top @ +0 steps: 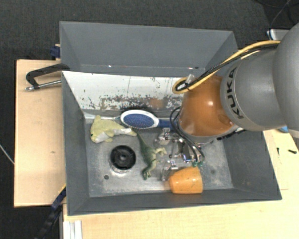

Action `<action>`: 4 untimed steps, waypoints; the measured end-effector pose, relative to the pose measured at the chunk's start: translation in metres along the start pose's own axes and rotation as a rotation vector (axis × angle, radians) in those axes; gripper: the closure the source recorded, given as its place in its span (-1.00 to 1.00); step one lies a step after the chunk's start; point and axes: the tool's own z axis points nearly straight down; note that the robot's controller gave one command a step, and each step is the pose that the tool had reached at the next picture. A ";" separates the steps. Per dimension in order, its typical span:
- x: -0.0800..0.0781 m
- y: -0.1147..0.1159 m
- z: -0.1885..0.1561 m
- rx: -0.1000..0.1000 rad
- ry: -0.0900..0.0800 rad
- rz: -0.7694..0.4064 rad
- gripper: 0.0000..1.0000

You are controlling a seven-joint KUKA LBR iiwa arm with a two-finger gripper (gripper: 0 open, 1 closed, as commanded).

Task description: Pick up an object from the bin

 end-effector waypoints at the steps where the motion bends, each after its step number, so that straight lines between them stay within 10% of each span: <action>1: -0.004 0.001 -0.004 -0.001 -0.015 0.000 1.00; 2: -0.004 0.016 -0.131 0.000 -0.008 0.060 1.00; 3: -0.004 0.043 -0.199 0.000 -0.005 -0.147 1.00; 4: -0.003 0.043 -0.197 0.001 -0.001 -0.146 -1.00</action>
Offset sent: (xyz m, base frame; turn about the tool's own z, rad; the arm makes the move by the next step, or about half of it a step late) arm 0.0000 0.0000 0.0000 0.0000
